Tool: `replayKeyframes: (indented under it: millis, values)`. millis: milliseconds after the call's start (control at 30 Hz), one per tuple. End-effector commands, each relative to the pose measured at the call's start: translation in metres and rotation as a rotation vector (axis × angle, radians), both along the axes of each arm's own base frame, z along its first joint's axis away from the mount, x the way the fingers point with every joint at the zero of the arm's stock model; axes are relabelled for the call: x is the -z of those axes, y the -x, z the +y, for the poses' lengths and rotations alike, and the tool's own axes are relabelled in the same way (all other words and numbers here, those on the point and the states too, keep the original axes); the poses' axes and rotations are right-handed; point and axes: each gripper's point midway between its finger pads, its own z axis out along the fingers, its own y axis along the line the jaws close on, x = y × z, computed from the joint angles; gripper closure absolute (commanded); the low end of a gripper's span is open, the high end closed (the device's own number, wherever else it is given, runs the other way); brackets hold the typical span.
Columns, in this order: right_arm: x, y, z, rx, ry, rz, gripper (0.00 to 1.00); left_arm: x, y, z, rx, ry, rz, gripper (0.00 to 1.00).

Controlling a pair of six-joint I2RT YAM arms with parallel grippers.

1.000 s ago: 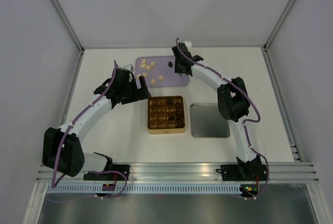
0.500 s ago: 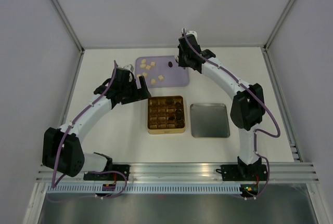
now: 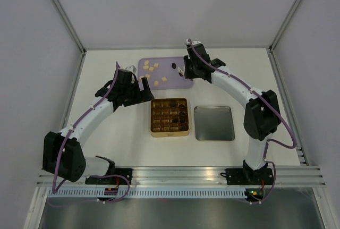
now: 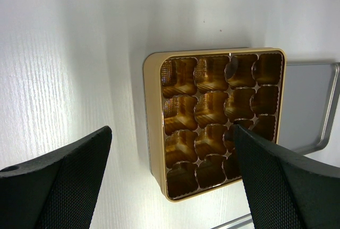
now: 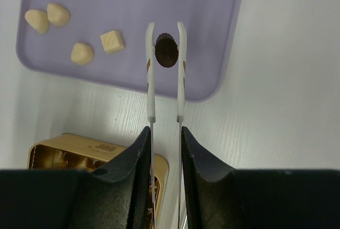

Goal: Pack the chocolate
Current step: Pick up the fake chocolate from the plate.

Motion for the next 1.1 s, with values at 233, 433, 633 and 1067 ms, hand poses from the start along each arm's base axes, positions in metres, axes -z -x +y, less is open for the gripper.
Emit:
replayKeyframes:
  millis: [233,433,633,1067]
  values:
    - [-0.010,-0.069,0.025,-0.007,-0.022,-0.215,0.99,-0.017,-0.007,0.004,-0.010,-0.004,-0.060,0.00]
    - [0.019,-0.069,0.020,0.014,-0.001,-0.215,0.98,-0.017,-0.008,0.005,-0.014,-0.011,-0.061,0.00]
    - [0.039,-0.047,0.011,0.005,-0.001,-0.190,0.96,-0.014,-0.009,0.005,-0.017,-0.013,-0.053,0.00]
    - [0.048,0.009,-0.008,0.021,-0.023,-0.127,0.86,-0.013,-0.009,0.003,-0.010,-0.009,-0.045,0.00]
